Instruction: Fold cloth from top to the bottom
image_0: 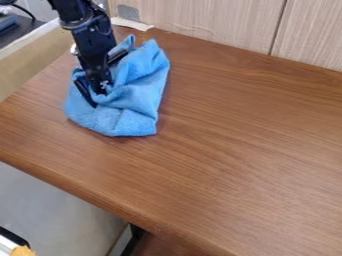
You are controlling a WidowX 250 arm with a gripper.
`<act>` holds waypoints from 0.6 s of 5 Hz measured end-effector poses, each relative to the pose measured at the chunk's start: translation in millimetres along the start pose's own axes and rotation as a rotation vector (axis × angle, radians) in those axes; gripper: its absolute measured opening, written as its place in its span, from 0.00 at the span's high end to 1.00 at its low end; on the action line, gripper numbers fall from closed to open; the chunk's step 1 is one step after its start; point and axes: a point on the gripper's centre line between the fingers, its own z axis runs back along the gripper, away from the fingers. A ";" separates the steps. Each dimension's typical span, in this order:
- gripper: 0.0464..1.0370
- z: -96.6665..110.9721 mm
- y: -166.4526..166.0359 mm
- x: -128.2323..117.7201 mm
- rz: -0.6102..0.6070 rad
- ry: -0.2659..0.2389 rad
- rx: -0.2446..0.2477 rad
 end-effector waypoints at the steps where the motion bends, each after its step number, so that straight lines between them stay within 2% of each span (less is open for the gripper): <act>1: 0.03 3.6 -3.1 1.3 -0.007 0.011 -0.014; 2: 0.03 15.5 -2.8 8.6 -0.036 -0.003 -0.009; 3: 0.04 34.0 0.9 23.7 -0.063 -0.043 0.024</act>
